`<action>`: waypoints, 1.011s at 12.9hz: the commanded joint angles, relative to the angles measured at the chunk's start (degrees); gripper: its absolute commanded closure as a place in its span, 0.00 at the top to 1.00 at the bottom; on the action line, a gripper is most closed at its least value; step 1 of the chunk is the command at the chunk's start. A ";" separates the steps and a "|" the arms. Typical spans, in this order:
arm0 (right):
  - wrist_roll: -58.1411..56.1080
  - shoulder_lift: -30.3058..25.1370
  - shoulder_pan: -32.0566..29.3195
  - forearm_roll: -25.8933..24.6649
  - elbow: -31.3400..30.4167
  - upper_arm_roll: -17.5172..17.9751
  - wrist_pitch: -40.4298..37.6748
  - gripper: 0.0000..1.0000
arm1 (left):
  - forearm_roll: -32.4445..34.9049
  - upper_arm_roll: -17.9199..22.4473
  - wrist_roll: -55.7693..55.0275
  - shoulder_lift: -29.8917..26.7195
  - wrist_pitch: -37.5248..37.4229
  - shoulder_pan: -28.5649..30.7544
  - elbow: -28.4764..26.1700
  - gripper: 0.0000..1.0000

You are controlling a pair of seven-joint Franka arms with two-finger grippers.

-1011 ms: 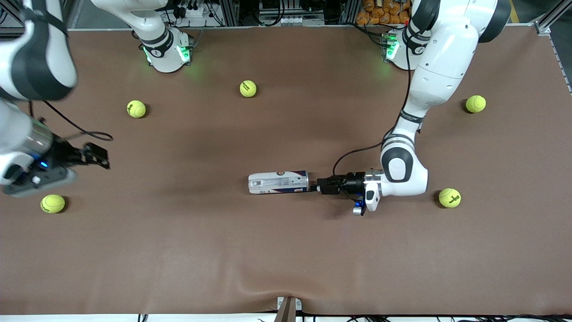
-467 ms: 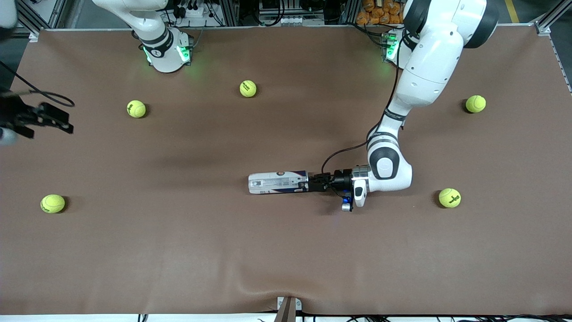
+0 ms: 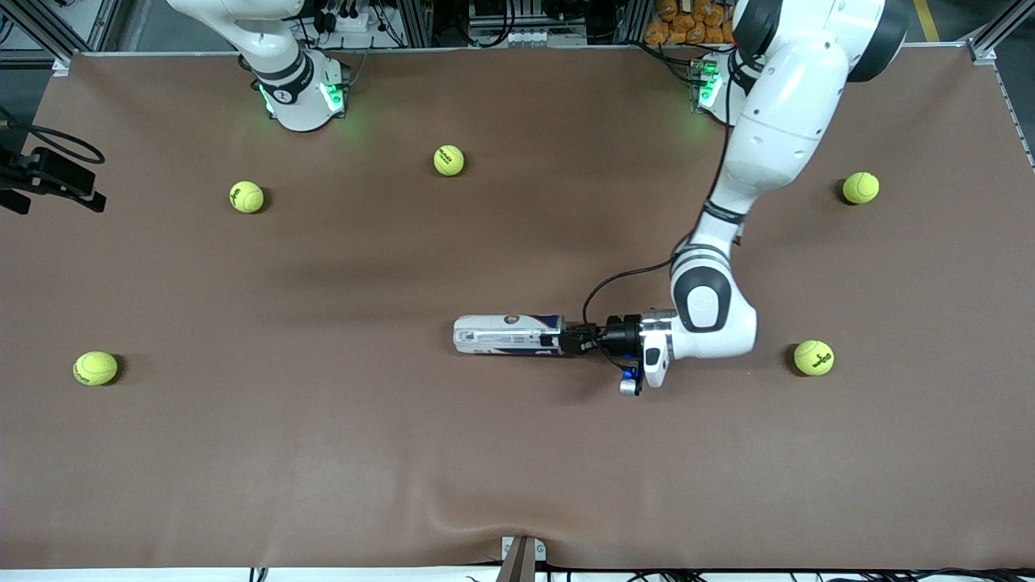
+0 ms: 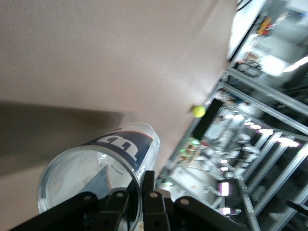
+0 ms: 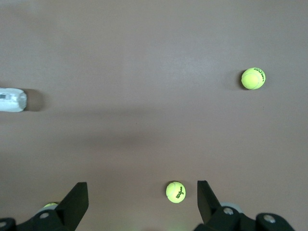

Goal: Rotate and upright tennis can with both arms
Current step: 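Lift and rotate the can upright with the left gripper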

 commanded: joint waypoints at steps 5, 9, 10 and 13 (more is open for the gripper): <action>1.18 0.12 -2.49 0.93 2.06 0.79 -4.34 1.00 | 37.27 -0.31 -31.42 -9.18 -4.38 -0.47 9.00 0.00; 1.09 0.30 -1.97 0.40 2.32 0.79 -3.72 1.00 | 55.61 0.13 -45.82 -11.92 -4.39 -8.01 11.01 0.00; 1.09 0.30 -1.27 0.31 2.32 0.70 -3.72 1.00 | 60.19 0.04 -48.38 -11.92 -4.39 -10.12 11.54 0.00; 1.09 0.56 0.76 0.14 2.24 -0.70 -2.41 1.00 | 73.89 0.48 -54.27 -11.48 -4.39 -17.06 12.86 0.00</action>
